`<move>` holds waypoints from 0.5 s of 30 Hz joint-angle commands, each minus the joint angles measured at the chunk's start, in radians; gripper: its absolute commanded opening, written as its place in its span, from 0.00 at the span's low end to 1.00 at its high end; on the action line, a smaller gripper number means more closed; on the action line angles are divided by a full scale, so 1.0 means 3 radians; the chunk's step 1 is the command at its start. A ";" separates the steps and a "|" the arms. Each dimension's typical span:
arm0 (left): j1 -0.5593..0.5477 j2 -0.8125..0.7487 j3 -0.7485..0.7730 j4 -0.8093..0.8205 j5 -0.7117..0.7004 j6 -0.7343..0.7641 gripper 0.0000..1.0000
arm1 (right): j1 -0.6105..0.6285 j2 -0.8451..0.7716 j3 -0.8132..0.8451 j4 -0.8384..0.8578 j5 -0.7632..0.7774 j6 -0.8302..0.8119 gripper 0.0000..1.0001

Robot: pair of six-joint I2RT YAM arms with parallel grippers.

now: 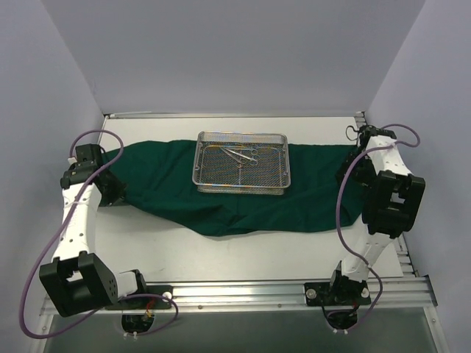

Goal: Open and lay out the surgical kit
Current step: Open the surgical kit at the center of the board.

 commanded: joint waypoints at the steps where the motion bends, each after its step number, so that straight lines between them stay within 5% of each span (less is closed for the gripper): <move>1: 0.0007 0.0183 -0.0013 0.0330 0.0209 0.0122 0.02 | 0.0007 -0.0017 0.0028 -0.0301 0.0153 -0.0149 0.74; 15: 0.0043 0.0741 0.0294 0.0601 0.0475 0.0270 0.02 | 0.0140 -0.0289 -0.0662 -0.0281 0.0362 -0.0083 0.61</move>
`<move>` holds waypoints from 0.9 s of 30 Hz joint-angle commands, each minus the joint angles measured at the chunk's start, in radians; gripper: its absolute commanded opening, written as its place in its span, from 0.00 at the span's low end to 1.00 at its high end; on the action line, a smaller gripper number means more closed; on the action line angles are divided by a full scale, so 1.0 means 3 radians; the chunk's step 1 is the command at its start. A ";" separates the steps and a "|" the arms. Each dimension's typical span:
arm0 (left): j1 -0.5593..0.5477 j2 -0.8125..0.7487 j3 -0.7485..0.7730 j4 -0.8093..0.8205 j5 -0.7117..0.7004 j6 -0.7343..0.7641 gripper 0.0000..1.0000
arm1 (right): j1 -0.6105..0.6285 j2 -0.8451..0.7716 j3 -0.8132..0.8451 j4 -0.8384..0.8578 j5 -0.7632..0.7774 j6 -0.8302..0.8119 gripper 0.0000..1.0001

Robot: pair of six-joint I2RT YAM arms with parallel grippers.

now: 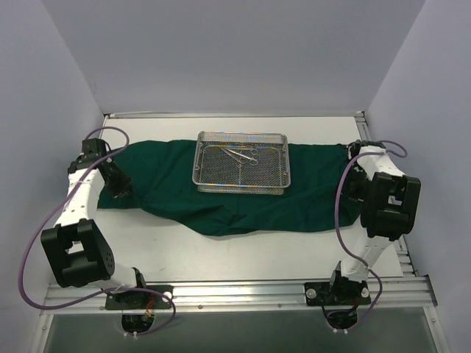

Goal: Open and lay out the surgical kit
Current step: Open the surgical kit at the center of the board.

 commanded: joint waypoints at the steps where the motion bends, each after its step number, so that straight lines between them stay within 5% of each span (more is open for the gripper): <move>1: 0.0024 0.0125 0.0251 0.0221 0.0078 0.0092 0.02 | 0.0030 -0.0204 0.0001 -0.0157 0.0187 0.0013 0.61; 6: 0.0024 0.0187 0.0256 0.0236 0.0134 0.0072 0.02 | 0.0035 -0.0035 -0.0029 -0.0060 0.0299 0.0048 0.56; 9: 0.0024 0.0192 0.0251 0.0206 0.0165 0.0067 0.02 | 0.0000 0.0118 0.0006 -0.0019 0.0416 0.0089 0.30; 10: 0.0024 0.0187 0.0256 0.0186 0.0160 0.0077 0.02 | -0.0005 0.0124 0.0012 -0.0019 0.0437 0.0110 0.11; 12: 0.0024 0.0187 0.0261 0.0145 0.0150 0.0097 0.02 | -0.0026 0.0083 0.0032 -0.0044 0.0590 0.0217 0.00; 20: 0.0034 0.0300 0.0134 0.0185 0.0114 0.0118 0.02 | -0.0383 -0.0530 -0.0192 -0.0464 0.1291 0.0943 0.00; 27: 0.0131 0.0392 0.0031 0.0236 0.0145 0.0072 0.02 | -0.1237 -0.1047 -0.0239 -0.0740 0.1895 0.1312 0.00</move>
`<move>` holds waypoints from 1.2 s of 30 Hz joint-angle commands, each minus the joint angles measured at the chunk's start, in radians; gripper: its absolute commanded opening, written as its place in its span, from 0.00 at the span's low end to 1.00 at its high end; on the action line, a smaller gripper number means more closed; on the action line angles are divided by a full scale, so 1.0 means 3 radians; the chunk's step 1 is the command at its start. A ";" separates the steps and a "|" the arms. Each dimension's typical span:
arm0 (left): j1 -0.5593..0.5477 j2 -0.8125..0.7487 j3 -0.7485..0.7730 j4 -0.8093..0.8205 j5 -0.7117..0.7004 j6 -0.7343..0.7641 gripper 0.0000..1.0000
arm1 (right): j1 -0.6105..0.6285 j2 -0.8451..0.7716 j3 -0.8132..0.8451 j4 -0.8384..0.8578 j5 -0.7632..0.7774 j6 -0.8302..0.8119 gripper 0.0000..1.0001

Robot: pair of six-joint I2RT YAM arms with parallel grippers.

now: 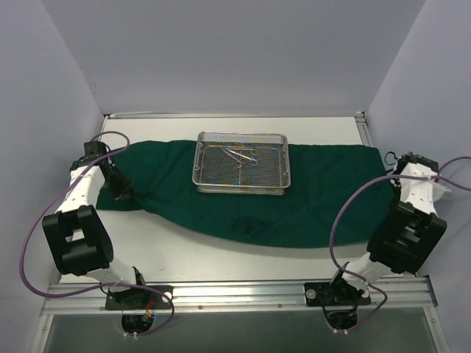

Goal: Open and lay out the surgical kit
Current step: Open the surgical kit at the center of the board.

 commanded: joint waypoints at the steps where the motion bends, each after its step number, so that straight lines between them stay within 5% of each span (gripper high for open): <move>1: 0.0068 0.0024 -0.0027 0.0126 0.0044 -0.0015 0.02 | -0.0413 -0.0221 0.0000 -0.0327 0.0357 0.0153 0.14; 3: 0.0108 0.0019 -0.0053 0.0146 0.0080 -0.0035 0.02 | -0.0481 -0.0251 -0.0010 -0.0291 0.0085 0.0035 0.32; 4: 0.0114 -0.0001 -0.0088 0.0146 0.0085 -0.0045 0.02 | -0.0476 -0.0251 -0.0005 -0.0281 0.0009 -0.0066 0.53; 9: 0.0149 -0.0251 -0.0216 0.0019 0.0029 -0.0091 0.02 | 0.0120 -0.0262 0.0224 -0.0193 -0.0299 -0.0333 0.74; 22: 0.0277 -0.1366 -0.0411 -0.0727 -0.0584 -0.0285 0.02 | 0.3025 0.0438 0.1493 0.0507 -0.1040 -0.0385 0.75; 26: 0.0298 -0.1555 -0.0360 -0.1049 -0.0686 -0.0362 0.02 | 0.3303 0.0444 0.1499 0.0691 -0.1259 -0.0390 0.75; 36: 0.0298 -0.2219 -0.0181 -0.1709 -0.1121 -0.0638 0.02 | 0.3236 0.0204 0.1248 0.0911 -0.1337 -0.0681 0.77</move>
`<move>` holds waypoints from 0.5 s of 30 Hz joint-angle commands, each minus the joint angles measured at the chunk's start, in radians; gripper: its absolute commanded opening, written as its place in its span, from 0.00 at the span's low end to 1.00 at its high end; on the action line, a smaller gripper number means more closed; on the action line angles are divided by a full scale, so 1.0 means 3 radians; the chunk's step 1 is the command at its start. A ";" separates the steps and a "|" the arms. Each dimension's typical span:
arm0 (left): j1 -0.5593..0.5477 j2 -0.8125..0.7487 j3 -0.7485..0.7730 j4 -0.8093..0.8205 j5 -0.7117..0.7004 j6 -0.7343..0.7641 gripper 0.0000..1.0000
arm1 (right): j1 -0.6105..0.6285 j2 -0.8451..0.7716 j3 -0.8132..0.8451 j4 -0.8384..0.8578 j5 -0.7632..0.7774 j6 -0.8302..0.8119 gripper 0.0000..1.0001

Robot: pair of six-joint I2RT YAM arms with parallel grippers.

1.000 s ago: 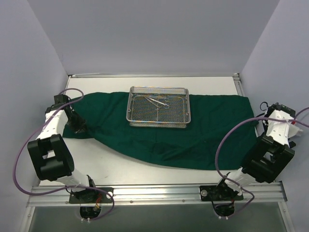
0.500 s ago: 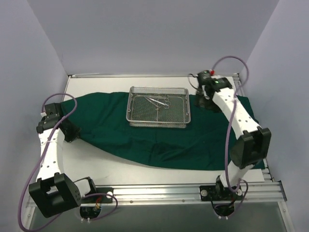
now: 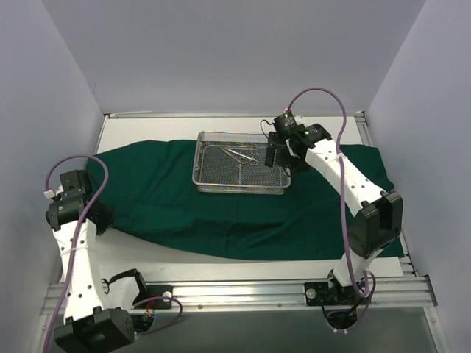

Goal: Open and lay out the surgical kit
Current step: Open the surgical kit at the center of the board.

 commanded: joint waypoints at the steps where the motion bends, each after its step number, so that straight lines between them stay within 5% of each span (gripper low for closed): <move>1: 0.0007 -0.0281 0.0173 -0.0383 -0.0293 -0.0191 0.02 | -0.0023 -0.0180 -0.0061 0.0061 -0.0012 -0.0179 0.77; 6: -0.0029 -0.0547 0.0122 -0.0644 -0.0468 -0.0288 0.09 | -0.0023 -0.0211 -0.0194 0.0194 -0.0114 -0.0220 0.77; 8: -0.0045 -0.0588 0.0157 -0.0832 -0.0534 -0.0360 0.40 | -0.0018 -0.0231 -0.0229 0.0200 -0.0170 -0.0220 0.77; 11: -0.0116 -0.0660 0.0290 -0.1037 -0.0697 -0.0436 0.61 | -0.0018 -0.0257 -0.0240 0.0210 -0.0186 -0.0225 0.77; 15: -0.0177 -0.0619 0.0597 -0.1038 -0.0820 -0.0340 0.74 | -0.0018 -0.0257 -0.0225 0.0225 -0.0247 -0.0230 0.77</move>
